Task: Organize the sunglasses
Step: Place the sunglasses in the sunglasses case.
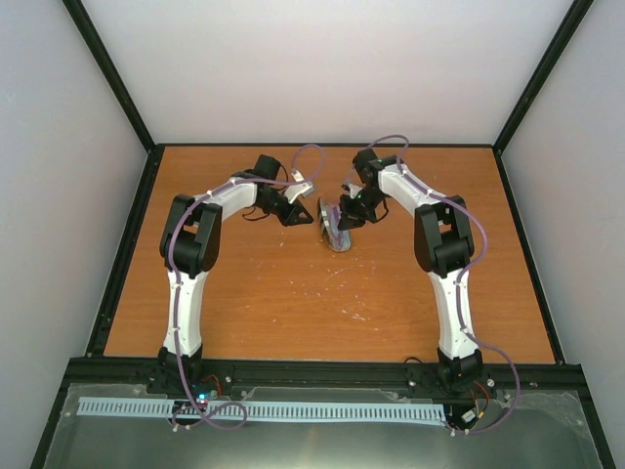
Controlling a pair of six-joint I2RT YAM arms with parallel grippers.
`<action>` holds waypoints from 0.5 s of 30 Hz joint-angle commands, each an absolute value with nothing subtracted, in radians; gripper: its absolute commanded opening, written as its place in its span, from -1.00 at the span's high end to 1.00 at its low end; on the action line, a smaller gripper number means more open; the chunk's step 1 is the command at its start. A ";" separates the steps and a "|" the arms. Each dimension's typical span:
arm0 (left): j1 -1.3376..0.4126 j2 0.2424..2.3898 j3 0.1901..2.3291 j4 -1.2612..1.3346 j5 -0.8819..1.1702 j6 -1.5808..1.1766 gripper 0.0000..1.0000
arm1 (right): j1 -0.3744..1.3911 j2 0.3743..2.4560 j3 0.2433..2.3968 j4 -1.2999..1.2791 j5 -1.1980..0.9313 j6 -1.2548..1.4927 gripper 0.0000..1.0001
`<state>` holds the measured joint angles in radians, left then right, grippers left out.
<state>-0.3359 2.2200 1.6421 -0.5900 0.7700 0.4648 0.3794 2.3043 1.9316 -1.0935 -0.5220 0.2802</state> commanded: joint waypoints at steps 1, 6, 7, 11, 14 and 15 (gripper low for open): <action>-0.341 2.178 1.640 -0.579 0.788 0.468 0.81 | 0.361 2.260 1.846 -1.029 -0.590 0.309 0.94; -0.342 2.179 1.641 -0.577 0.790 0.469 0.81 | 0.339 2.233 1.815 -0.989 -0.659 0.310 0.94; -0.342 2.179 1.642 -0.577 0.790 0.468 0.81 | 0.334 2.229 1.811 -0.986 -0.667 0.310 0.95; -0.344 2.181 1.647 -0.576 0.790 0.463 0.81 | 0.316 2.211 1.791 -0.959 -0.713 0.312 0.94; -0.347 2.183 1.649 -0.577 0.790 0.463 0.81 | 0.314 2.215 1.780 -0.949 -0.736 0.306 0.94; -0.348 2.183 1.650 -0.578 0.790 0.462 0.81 | 0.314 2.216 1.771 -0.940 -0.749 0.308 0.94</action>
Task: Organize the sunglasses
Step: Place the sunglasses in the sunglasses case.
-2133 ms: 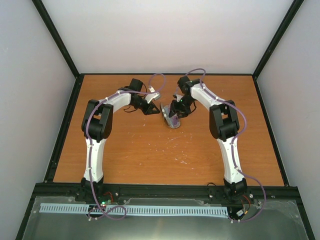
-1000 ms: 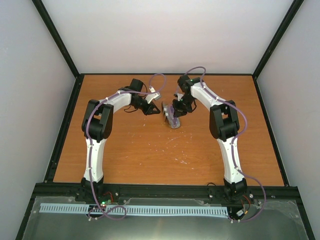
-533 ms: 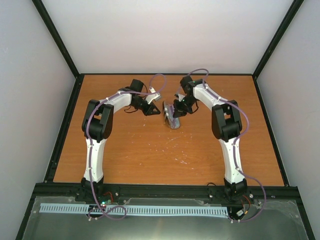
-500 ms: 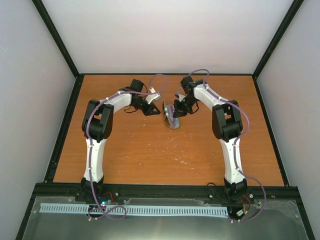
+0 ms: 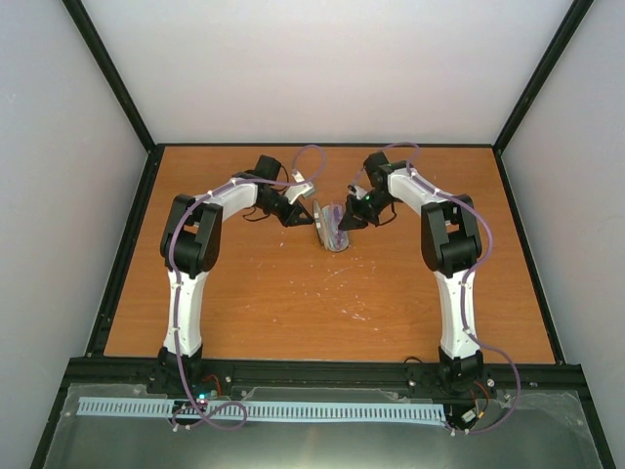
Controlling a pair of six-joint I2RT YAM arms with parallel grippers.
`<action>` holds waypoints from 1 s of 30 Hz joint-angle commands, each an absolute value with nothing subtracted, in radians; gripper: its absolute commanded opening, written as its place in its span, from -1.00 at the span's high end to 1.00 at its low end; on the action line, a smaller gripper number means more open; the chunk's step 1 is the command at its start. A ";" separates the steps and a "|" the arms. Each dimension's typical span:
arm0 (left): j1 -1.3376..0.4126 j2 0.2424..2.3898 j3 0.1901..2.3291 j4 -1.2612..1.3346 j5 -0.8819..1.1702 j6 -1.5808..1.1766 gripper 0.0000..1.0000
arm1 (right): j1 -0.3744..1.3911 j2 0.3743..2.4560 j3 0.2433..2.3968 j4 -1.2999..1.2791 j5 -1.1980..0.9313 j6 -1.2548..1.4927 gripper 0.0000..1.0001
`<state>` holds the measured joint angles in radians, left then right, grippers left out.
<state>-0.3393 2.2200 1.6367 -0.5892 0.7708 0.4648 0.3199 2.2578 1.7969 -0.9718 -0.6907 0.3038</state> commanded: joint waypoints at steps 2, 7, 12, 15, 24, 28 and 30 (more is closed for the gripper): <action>-0.348 2.183 1.651 -0.578 0.790 0.462 0.81 | 0.314 2.214 1.740 -0.904 -0.773 0.316 0.94; -0.349 2.183 1.651 -0.579 0.788 0.459 0.81 | 0.314 2.217 1.701 -0.875 -0.782 0.318 0.94; -0.352 2.184 1.655 -0.580 0.787 0.456 0.81 | 0.313 2.233 1.696 -0.874 -0.757 0.314 0.94; -0.353 2.184 1.657 -0.581 0.788 0.455 0.81 | 0.314 2.238 1.704 -0.891 -0.725 0.316 0.85; -0.357 2.188 1.655 -0.583 0.790 0.461 0.81 | 0.312 2.209 1.743 -0.964 -0.615 0.308 0.47; -0.359 2.189 1.663 -0.586 0.790 0.464 0.81 | 0.311 2.193 1.769 -0.977 -0.603 0.315 0.29; -0.360 2.189 1.666 -0.586 0.790 0.465 0.81 | 0.311 2.187 1.786 -0.984 -0.596 0.317 0.28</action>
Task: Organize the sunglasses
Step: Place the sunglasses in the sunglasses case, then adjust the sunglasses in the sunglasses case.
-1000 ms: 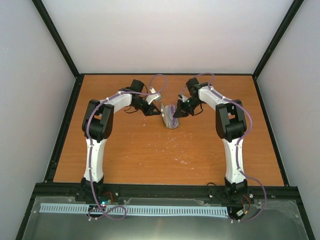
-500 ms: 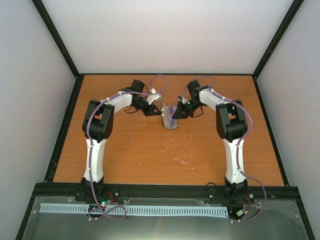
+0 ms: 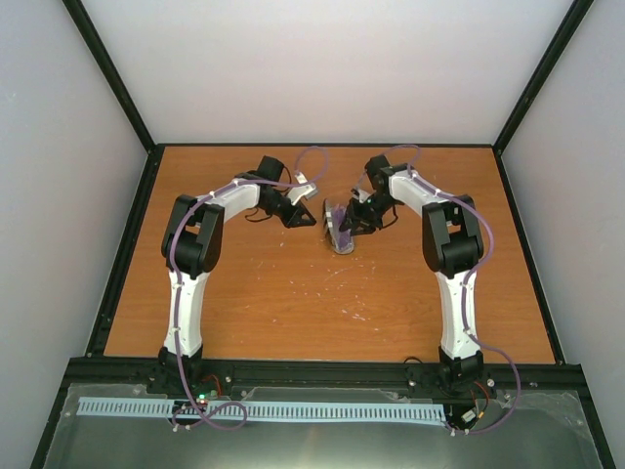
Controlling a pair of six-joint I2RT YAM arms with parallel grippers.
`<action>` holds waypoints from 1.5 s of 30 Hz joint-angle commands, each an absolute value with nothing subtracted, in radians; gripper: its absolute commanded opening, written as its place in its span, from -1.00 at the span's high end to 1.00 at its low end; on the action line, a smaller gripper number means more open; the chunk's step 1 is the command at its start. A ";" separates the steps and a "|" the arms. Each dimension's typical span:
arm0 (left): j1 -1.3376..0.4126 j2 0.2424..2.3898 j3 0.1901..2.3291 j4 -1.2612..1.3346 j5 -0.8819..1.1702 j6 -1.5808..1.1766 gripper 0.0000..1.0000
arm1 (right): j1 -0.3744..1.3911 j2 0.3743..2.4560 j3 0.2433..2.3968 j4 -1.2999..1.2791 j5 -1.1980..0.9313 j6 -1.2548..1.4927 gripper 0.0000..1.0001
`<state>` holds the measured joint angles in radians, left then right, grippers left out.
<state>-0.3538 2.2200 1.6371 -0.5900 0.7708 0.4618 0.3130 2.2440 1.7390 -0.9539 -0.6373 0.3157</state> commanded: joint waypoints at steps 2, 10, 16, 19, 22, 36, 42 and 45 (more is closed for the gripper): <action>-0.360 2.190 1.663 -0.588 0.790 0.465 0.81 | 0.311 2.184 1.804 -0.994 -0.589 0.318 0.28; -0.360 2.186 1.657 -0.588 0.790 0.469 0.81 | 0.311 2.168 1.815 -1.015 -0.544 0.314 0.28; -0.362 2.188 1.658 -0.586 0.790 0.469 0.81 | 0.313 2.169 1.818 -1.020 -0.538 0.309 0.71; -0.363 2.188 1.660 -0.588 0.790 0.467 0.81 | 0.317 2.181 1.815 -1.019 -0.545 0.304 0.80; -0.363 2.189 1.657 -0.587 0.790 0.466 0.81 | 0.327 2.198 1.812 -1.018 -0.551 0.299 0.84; -0.364 2.184 1.641 -0.583 0.788 0.468 0.81 | 0.355 2.241 1.744 -0.982 -0.547 0.295 0.86; -0.364 2.186 1.641 -0.582 0.790 0.468 0.81 | 0.362 2.253 1.720 -0.962 -0.549 0.298 0.86; -0.363 2.183 1.640 -0.581 0.790 0.466 0.81 | 0.369 2.262 1.723 -0.951 -0.555 0.306 0.87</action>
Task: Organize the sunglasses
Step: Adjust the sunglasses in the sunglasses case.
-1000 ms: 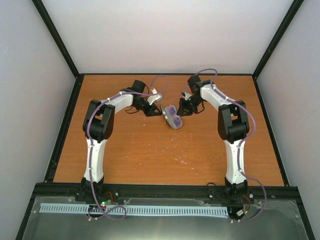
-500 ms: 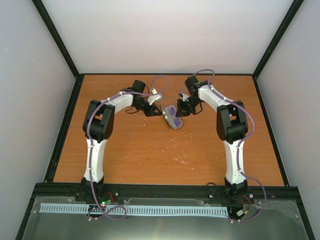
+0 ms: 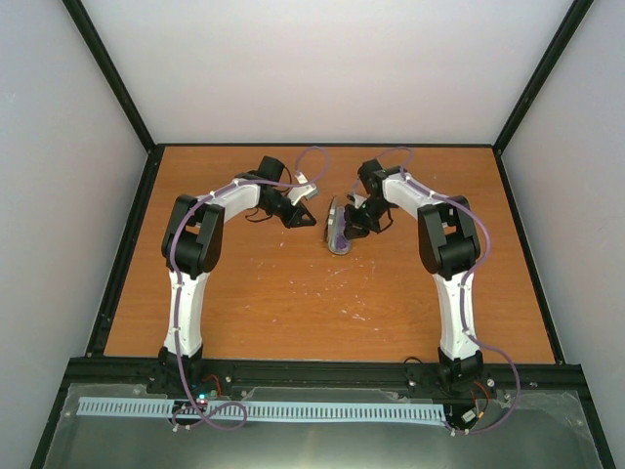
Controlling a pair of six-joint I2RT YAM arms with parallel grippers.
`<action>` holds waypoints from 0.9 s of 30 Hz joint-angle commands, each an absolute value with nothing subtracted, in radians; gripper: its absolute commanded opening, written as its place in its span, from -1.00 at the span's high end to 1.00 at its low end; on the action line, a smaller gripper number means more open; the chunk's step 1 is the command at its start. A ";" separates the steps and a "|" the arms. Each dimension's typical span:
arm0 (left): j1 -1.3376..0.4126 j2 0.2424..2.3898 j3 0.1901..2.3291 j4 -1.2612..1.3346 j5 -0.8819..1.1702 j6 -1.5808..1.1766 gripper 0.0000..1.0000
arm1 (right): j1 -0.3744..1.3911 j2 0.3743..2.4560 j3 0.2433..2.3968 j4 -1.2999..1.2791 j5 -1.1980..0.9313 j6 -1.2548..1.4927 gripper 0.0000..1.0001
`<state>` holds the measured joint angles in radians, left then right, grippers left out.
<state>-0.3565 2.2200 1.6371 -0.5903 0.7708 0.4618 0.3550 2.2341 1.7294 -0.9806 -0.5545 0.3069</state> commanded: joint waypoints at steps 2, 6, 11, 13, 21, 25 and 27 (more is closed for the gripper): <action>-0.363 2.184 1.640 -0.582 0.790 0.465 0.81 | 0.372 2.267 1.726 -0.942 -0.562 0.313 0.87; -0.364 2.182 1.641 -0.581 0.790 0.466 0.81 | 0.373 2.267 1.727 -0.930 -0.543 0.326 0.86; -0.364 2.181 1.643 -0.580 0.794 0.464 0.81 | 0.369 2.261 1.736 -0.897 -0.525 0.360 0.80; -0.363 2.178 1.643 -0.580 0.796 0.463 0.81 | 0.369 2.272 1.750 -0.897 -0.529 0.363 0.80; -0.366 2.177 1.647 -0.573 0.806 0.450 0.81 | 0.371 2.304 1.759 -0.884 -0.547 0.365 0.78; -0.371 2.176 1.649 -0.571 0.809 0.445 0.81 | 0.372 2.311 1.761 -0.873 -0.551 0.373 0.73; -0.372 2.176 1.649 -0.569 0.811 0.441 0.81 | 0.371 2.300 1.763 -0.873 -0.544 0.375 0.64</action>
<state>-0.3622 2.2200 1.6367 -0.5888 0.7826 0.4553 0.3653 2.2620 1.7496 -0.9142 -0.5877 0.3630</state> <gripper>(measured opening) 0.096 0.149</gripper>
